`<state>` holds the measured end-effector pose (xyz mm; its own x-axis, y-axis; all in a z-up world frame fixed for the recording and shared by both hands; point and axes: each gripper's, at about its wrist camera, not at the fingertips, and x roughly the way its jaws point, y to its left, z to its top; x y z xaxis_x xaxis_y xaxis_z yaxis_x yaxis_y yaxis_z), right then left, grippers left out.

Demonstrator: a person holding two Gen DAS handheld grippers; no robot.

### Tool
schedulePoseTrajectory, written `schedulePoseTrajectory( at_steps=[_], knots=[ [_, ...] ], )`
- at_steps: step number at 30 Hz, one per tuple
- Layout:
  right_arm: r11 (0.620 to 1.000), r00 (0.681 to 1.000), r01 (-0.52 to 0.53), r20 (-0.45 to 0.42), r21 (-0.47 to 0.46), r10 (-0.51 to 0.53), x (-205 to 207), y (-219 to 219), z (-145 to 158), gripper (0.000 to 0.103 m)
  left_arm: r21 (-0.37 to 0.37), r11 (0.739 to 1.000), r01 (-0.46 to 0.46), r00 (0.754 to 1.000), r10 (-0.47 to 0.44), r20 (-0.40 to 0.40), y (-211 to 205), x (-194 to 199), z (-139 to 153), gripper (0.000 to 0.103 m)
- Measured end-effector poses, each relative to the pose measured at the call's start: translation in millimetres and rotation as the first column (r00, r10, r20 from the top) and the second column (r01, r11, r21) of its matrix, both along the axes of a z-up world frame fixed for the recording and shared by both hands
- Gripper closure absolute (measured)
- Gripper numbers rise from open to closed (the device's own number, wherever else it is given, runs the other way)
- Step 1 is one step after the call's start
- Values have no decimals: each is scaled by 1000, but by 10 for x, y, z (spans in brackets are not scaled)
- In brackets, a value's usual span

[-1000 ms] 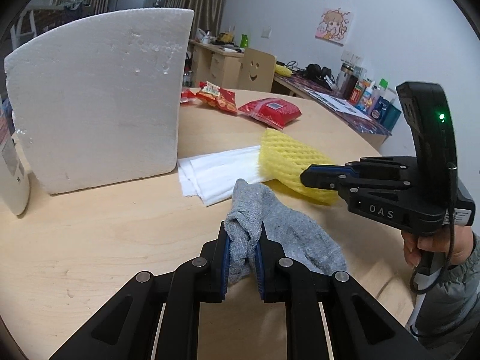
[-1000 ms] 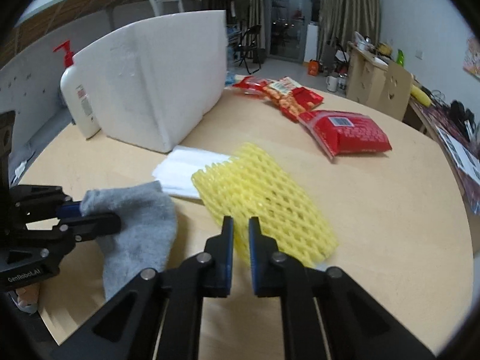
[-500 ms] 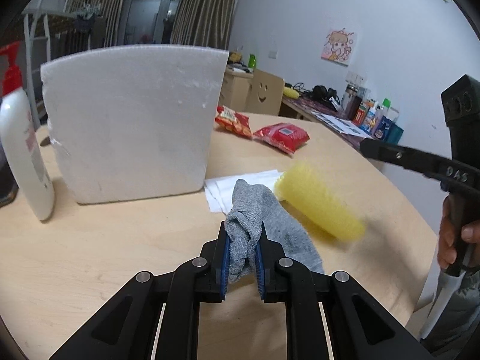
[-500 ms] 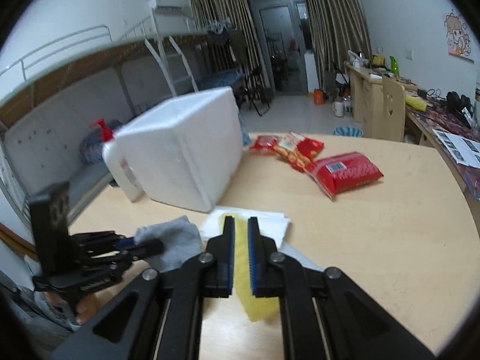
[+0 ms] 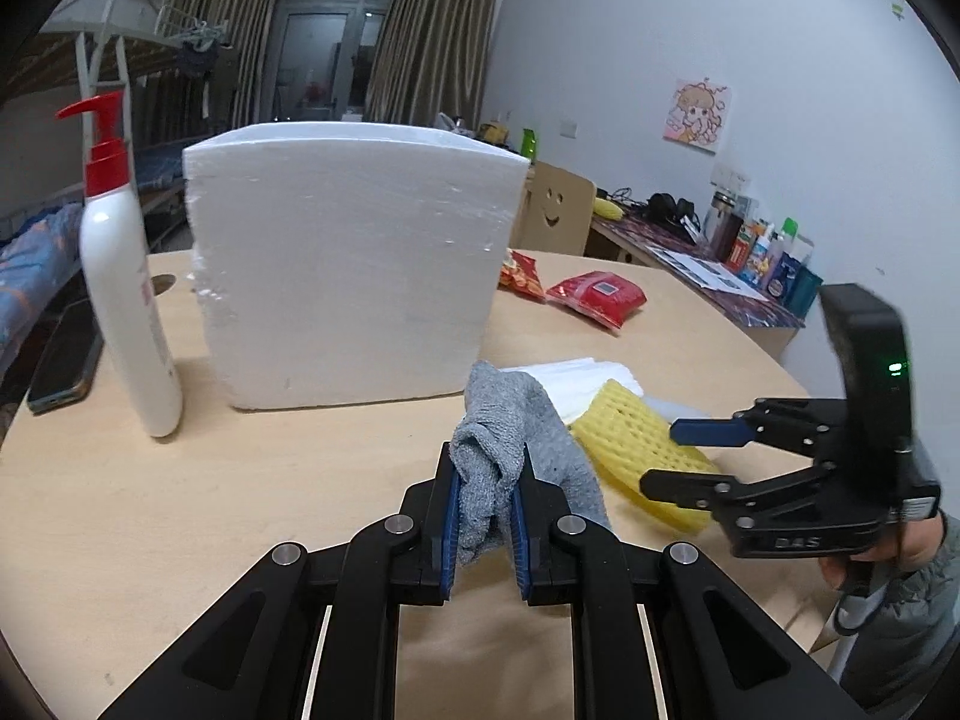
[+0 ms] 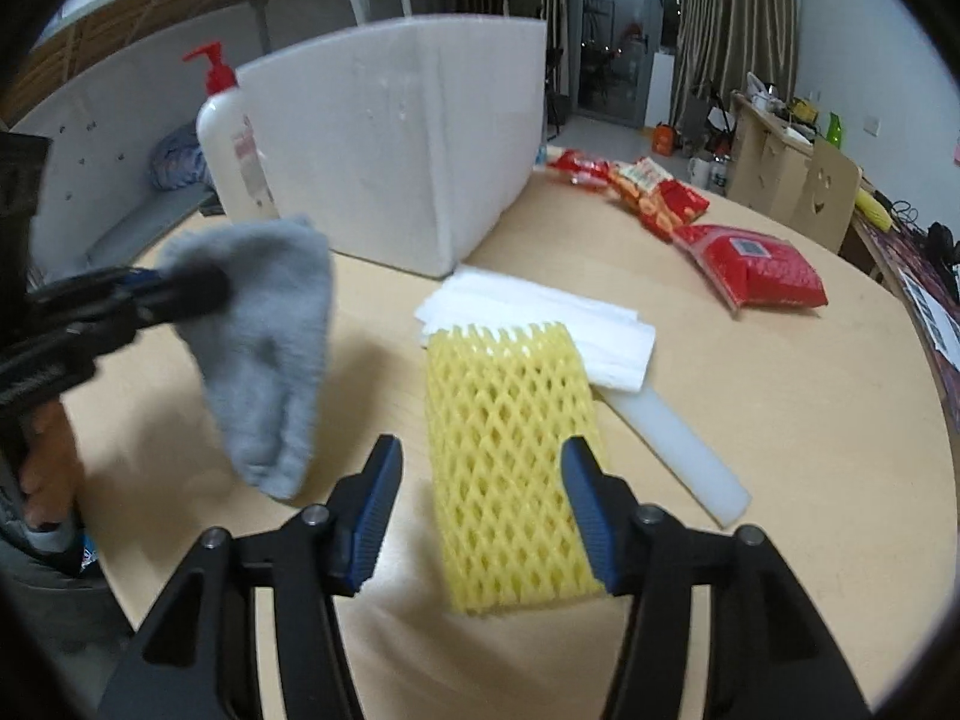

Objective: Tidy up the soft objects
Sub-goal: 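Grasp the yellow mesh sponge with the right tool and lift it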

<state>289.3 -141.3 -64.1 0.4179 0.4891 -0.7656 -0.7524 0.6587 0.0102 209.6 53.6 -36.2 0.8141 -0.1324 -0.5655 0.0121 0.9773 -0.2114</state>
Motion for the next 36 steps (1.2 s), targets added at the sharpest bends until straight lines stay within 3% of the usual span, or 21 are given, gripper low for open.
schedulePoseTrajectory(
  at_steps=[5,16,17,21,23,31,34,36],
  knots=[
    [998,999,32,17,-53,-31,37,37,-103,43,5,1000,-9,1000,9,0,15,-44,-7,87],
    [997,998,58,13,-56,-57,31,66,-202,43,-9,1000,-5,1000,5,-1,22,-59,-27,87],
    [997,998,52,22,-64,-50,14,79,-203,40,-10,1000,-5,1000,5,0,22,-64,-27,87],
    [997,1000,-19,-6,-81,18,-42,175,-247,12,-14,1000,-1,1000,1,3,20,-69,-15,87],
    [996,1000,-14,2,-85,14,-65,213,-254,10,-13,1000,-1,1000,1,7,16,-79,-8,87],
    [997,1000,-7,12,-82,8,-71,195,-249,9,-11,1000,-19,1000,19,20,53,-147,18,87],
    [996,999,41,29,-78,-39,-51,166,-234,19,-9,1000,-20,1000,20,23,45,-177,19,87],
    [995,998,56,33,-83,-54,-40,134,-210,30,-5,1000,-19,1000,19,22,25,-188,21,87]
  ],
)
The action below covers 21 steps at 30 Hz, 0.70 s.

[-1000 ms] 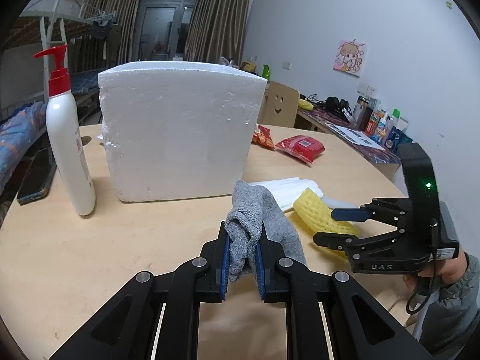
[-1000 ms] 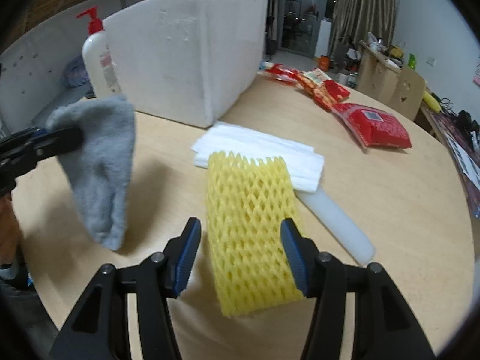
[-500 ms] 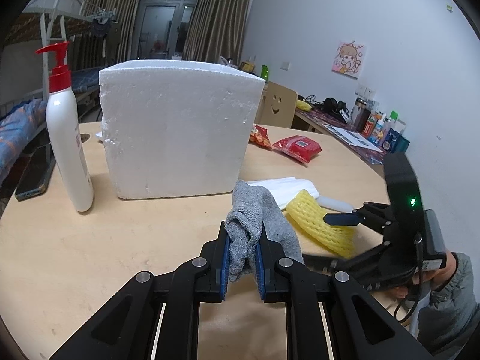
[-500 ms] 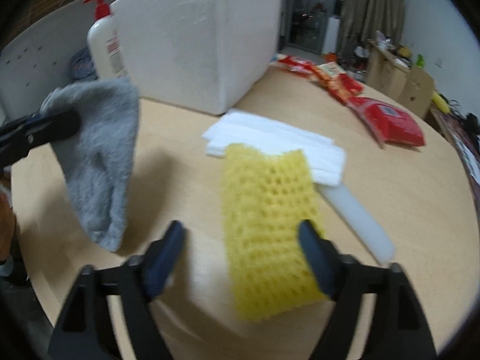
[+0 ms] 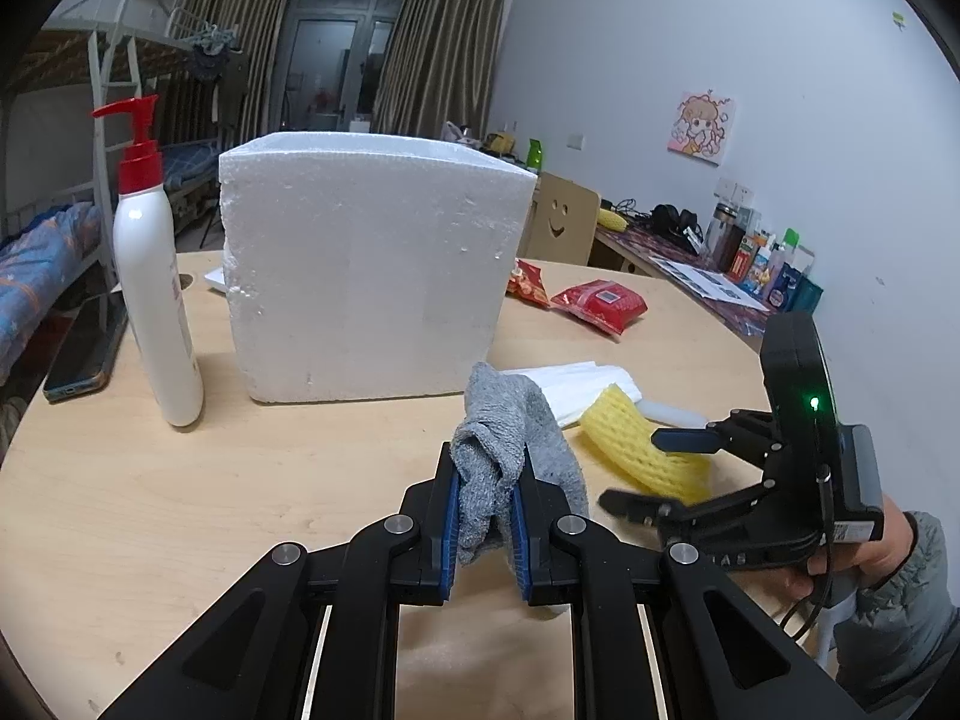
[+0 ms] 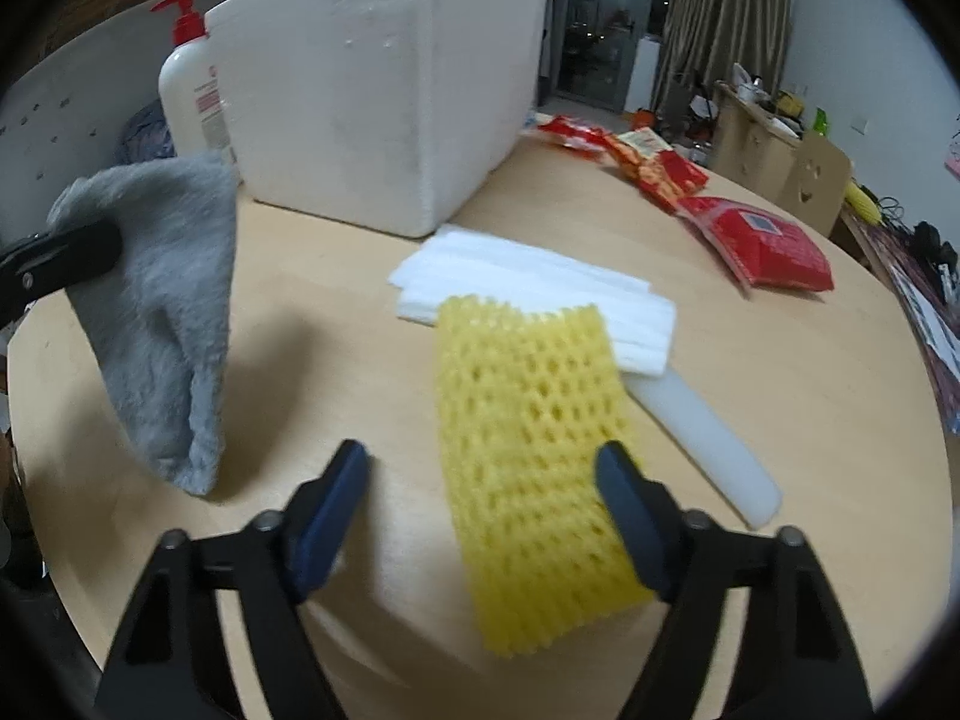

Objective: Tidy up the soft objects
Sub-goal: 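Grasp the yellow mesh sponge with the right tool and lift it, then carry the grey sock and yellow sponge in both tools over the foam box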

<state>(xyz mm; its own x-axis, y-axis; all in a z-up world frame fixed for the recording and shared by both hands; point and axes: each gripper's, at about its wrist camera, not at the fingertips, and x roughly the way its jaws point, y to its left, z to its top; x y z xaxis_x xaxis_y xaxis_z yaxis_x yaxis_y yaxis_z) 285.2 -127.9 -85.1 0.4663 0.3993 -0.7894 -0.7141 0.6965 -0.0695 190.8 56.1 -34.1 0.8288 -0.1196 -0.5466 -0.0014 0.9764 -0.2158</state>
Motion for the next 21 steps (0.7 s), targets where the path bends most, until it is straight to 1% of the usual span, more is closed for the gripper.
schedulePoseTrajectory(
  at_steps=[1,2,3,4,5,6,7,8,9,11,13,17,21],
  knots=[
    [1000,1000,10,3,-1,-10,7,-18,9,36,0,1000,0,1000,0,0,-5,4,3,87],
    [1000,1000,29,10,-5,-29,20,-43,19,48,-2,1000,1,1000,-1,2,-5,4,4,87],
    [999,999,50,11,-4,-50,40,-76,29,57,-1,1000,3,1000,-3,3,-14,-1,6,87],
    [998,998,60,4,8,-60,70,-102,35,61,1,1000,4,1000,-4,6,-30,-9,10,87],
    [997,998,70,0,20,-70,79,-137,46,72,2,1000,5,1000,-5,7,-34,-14,14,87],
    [996,997,81,5,24,-81,81,-166,50,80,5,1000,7,1000,-7,8,-43,-18,18,87],
    [996,996,86,17,20,-86,78,-186,46,82,6,1000,9,1000,-9,10,-56,-21,22,87],
    [996,995,92,37,14,-92,74,-192,35,89,6,1000,10,1000,-10,11,-56,-25,22,87],
    [995,993,102,62,4,-102,58,-192,24,90,6,1000,10,1000,-10,12,-62,-27,25,87],
    [993,992,112,48,34,-114,44,-235,54,90,6,1000,11,1000,-11,13,-56,-43,34,87],
    [989,993,110,38,94,-114,-2,-293,148,91,5,1000,5,1000,-6,19,-52,-69,50,87],
    [969,993,96,51,226,-111,-157,-431,428,91,4,1000,-13,999,13,44,-32,-134,120,88],
    [947,990,83,84,311,-114,-296,-504,665,91,22,999,-31,996,29,80,-48,-224,222,88]
  ],
)
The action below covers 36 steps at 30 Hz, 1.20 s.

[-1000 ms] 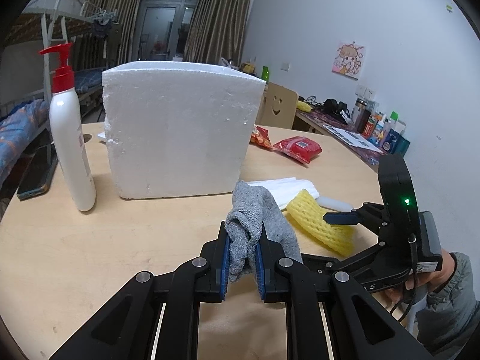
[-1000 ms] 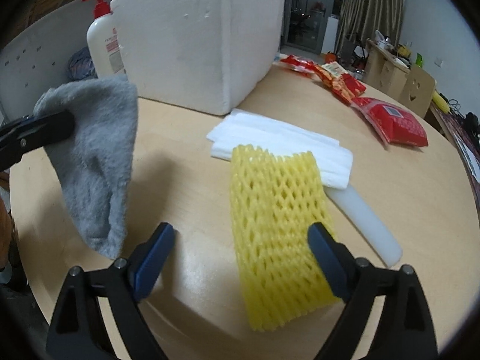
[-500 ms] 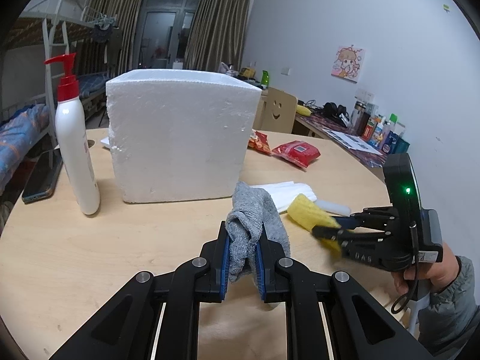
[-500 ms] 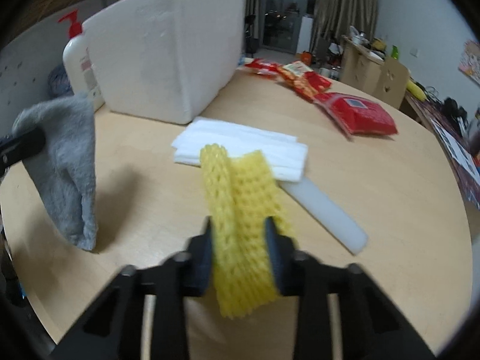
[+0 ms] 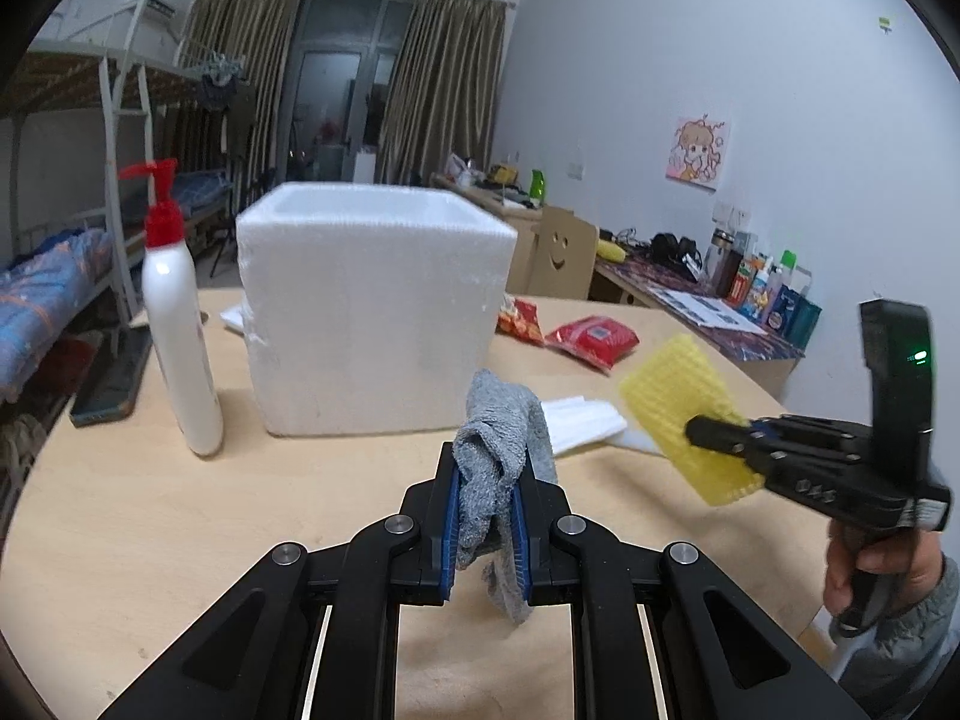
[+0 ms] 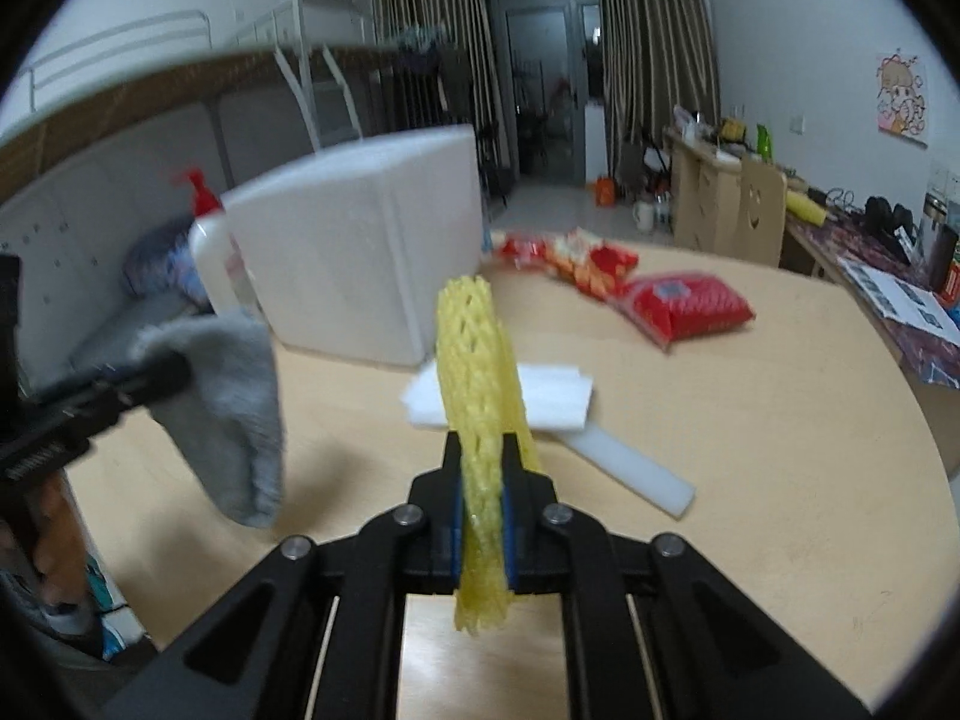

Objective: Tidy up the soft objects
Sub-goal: 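Carry the grey sock and yellow sponge in both tools over the foam box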

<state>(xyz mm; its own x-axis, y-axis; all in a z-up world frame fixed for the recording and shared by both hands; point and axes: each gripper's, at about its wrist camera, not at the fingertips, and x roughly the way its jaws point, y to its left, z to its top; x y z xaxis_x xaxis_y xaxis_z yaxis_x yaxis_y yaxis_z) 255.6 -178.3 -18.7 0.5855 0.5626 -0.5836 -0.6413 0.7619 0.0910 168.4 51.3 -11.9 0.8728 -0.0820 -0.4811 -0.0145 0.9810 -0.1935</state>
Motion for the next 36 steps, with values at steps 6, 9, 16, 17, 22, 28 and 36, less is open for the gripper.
schedulePoseTrajectory(
  at_steps=[6,9,16,17,22,28,36],
  knots=[
    [997,999,-8,52,70,5,-140,-42,214,91,29,999,-15,999,14,51,-38,-120,218,89],
    [995,997,-20,81,96,12,-235,-35,299,91,70,997,-43,996,37,83,-76,-193,335,89],
    [990,991,-40,136,134,21,-395,-30,448,91,122,989,-80,988,62,143,-115,-389,540,89],
    [990,990,-44,140,135,25,-409,-17,456,91,127,988,-88,987,69,148,-108,-418,568,89],
    [987,988,-71,149,143,50,-432,78,468,91,143,980,-139,978,113,172,-69,-540,686,89],
    [981,984,-116,153,157,92,-467,233,477,91,160,968,-195,967,163,196,23,-699,752,89],
    [970,974,-183,165,161,156,-553,484,506,91,177,951,-253,956,217,198,176,-838,783,89]
  ],
)
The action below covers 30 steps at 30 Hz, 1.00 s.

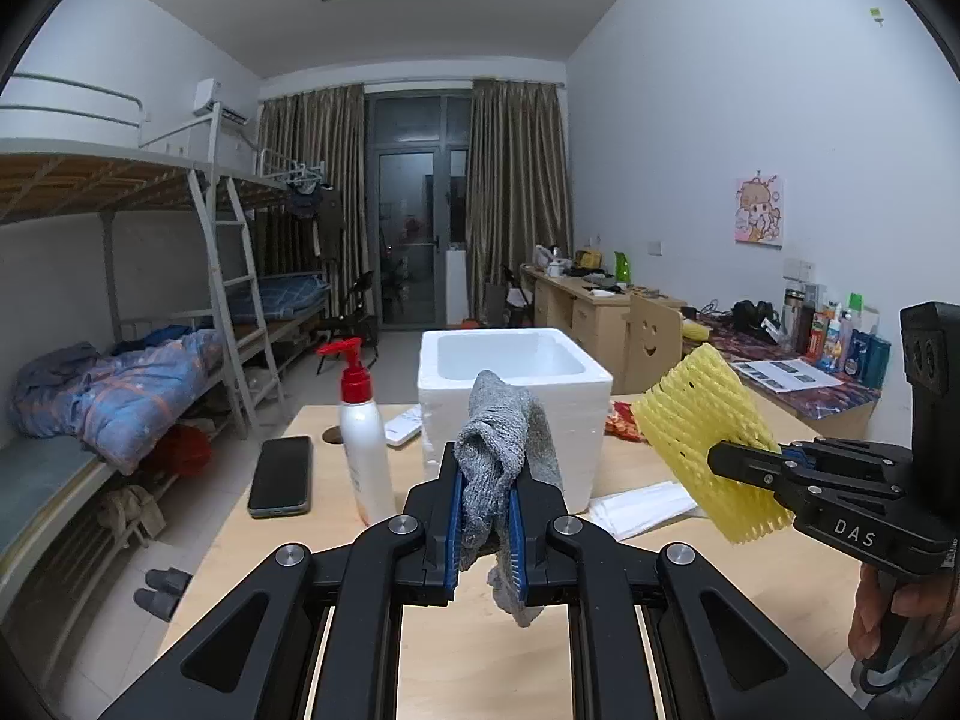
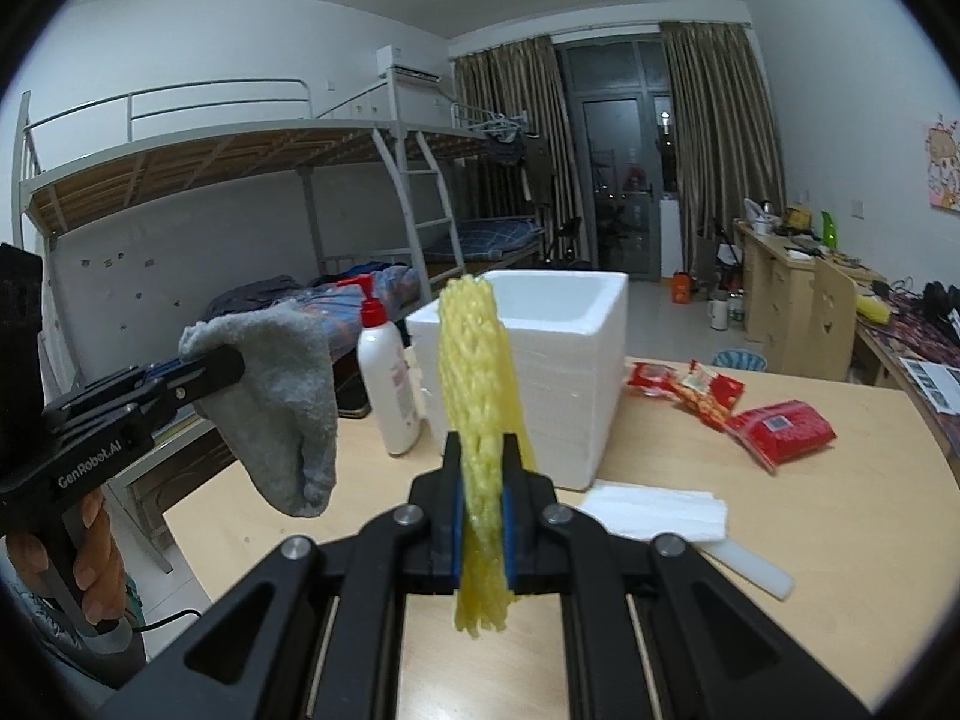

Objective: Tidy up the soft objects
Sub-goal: 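Carry the grey sock and yellow sponge in both tools over the foam box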

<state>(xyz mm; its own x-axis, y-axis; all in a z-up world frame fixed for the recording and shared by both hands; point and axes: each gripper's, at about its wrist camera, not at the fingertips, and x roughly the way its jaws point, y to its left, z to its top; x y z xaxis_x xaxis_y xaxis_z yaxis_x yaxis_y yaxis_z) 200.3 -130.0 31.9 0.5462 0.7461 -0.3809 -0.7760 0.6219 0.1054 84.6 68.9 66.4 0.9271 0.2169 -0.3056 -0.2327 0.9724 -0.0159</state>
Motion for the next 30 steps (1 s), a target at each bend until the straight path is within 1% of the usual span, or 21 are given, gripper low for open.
schedulePoseTrajectory(
  at_steps=[9,15,19,26,30],
  knots=[
    [1000,1000,-7,11,-1,7,-1,54,29,91,4,1000,12,1000,-12,4,59,18,31,89],
    [1000,1000,-6,24,19,5,38,81,169,91,29,999,20,999,-21,37,38,86,183,89],
    [1000,999,-6,48,29,5,69,127,331,91,49,999,15,997,-19,72,44,134,366,89],
    [999,998,-2,62,49,-1,170,188,539,91,52,998,25,998,-28,58,41,329,559,89],
    [1000,998,1,60,31,-3,254,274,580,91,40,999,20,999,-22,43,82,444,618,89]
  ],
)
